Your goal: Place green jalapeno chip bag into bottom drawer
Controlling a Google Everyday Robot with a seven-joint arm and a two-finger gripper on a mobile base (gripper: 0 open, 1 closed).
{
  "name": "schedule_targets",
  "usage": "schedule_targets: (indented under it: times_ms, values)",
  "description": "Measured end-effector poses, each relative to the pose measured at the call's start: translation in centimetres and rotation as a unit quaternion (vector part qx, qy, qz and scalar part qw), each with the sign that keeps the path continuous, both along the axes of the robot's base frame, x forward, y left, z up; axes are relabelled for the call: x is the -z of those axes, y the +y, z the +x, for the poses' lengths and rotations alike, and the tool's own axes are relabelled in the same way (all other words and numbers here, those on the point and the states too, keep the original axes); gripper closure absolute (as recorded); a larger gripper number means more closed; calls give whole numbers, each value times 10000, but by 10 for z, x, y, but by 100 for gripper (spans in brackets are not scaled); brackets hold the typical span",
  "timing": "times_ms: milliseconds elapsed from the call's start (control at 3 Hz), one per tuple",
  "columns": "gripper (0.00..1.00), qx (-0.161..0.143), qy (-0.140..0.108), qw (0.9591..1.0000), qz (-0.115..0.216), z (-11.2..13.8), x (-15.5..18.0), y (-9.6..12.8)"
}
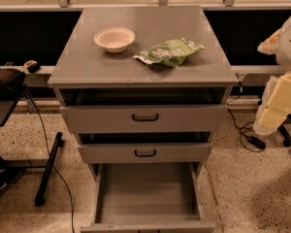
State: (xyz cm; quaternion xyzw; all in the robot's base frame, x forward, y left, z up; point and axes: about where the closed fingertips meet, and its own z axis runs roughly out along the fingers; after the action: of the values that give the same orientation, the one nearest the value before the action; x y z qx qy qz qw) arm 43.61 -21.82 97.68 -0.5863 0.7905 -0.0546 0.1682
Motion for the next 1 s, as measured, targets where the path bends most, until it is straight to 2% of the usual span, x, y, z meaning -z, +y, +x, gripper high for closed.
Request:
schedule_targets:
  times_ms: [333,667,1000]
  values:
    - [0,0,0,10000,0,0,0,0]
    - [0,-26,-289,9996,54,15,-2,8]
    - [0,-471,-936,9945,94,68,-7,34]
